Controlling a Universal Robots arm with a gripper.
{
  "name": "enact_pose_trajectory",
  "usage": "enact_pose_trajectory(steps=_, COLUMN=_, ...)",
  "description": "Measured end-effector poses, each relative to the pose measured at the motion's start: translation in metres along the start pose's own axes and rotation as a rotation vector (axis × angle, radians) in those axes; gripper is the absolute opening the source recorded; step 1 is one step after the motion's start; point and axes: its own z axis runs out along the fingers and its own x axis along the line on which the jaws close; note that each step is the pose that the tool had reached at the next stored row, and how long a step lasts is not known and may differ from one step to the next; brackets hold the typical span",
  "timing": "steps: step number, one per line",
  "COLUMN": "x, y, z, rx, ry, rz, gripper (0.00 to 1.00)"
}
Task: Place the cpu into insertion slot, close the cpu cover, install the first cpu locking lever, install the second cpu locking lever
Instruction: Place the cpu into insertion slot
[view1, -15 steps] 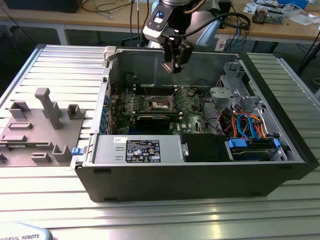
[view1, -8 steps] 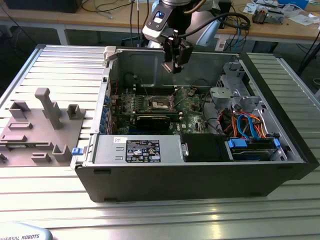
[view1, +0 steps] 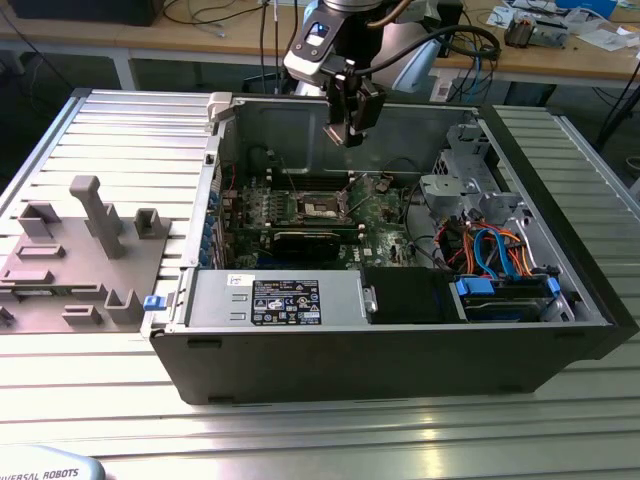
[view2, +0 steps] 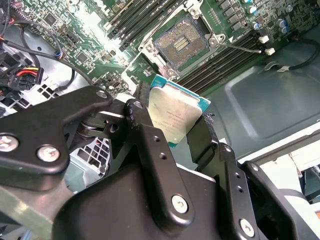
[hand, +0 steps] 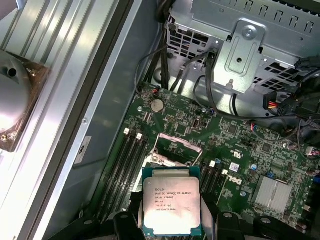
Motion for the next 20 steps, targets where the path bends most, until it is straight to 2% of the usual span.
enact_pose_trajectory(steps=20, x=0.0, y=0.0, z=0.0002, rx=-0.0008, ry=-0.0034, rz=0.039, gripper=0.54)
